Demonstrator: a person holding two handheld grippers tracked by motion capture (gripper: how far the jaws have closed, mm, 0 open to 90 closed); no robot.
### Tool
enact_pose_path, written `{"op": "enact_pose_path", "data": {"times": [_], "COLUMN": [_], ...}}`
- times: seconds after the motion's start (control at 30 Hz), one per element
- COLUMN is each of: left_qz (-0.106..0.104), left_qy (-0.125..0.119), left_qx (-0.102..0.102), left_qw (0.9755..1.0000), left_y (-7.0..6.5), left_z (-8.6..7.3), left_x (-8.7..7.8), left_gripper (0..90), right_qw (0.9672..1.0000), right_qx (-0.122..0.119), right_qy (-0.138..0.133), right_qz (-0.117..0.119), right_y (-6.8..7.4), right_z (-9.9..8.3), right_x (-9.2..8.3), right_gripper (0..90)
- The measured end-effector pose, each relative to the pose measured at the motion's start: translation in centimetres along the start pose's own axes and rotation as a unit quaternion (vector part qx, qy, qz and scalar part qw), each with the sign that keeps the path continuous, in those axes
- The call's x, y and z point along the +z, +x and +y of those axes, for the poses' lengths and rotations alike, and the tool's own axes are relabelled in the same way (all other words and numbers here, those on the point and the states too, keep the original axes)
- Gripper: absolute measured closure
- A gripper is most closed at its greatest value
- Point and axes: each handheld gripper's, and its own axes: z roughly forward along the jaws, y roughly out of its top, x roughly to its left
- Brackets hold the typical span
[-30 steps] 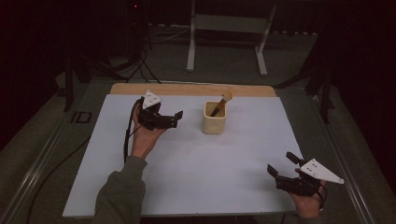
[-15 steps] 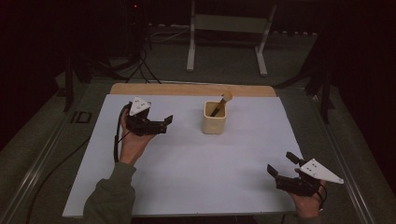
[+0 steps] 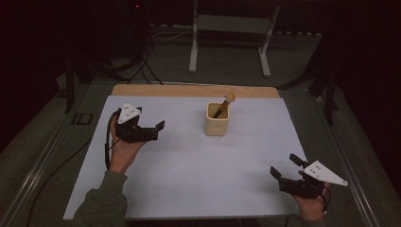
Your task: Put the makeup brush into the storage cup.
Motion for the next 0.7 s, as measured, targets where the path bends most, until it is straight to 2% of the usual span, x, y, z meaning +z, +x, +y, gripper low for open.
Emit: {"op": "enact_pose_path", "data": {"times": [0.7], "left_qz": [0.014], "left_qy": [-0.001], "left_qx": [0.002], "left_qw": [0.9999], "left_y": [0.3], "left_z": [-2.3], "left_x": [-2.5], "left_gripper": [3.0], "right_qw": [1.0000], "right_qx": [0.000], "right_qy": [0.000], "right_qz": [0.001], "right_y": [0.0], "right_z": [0.0], "right_x": [0.0], "right_gripper": [10.9]}}
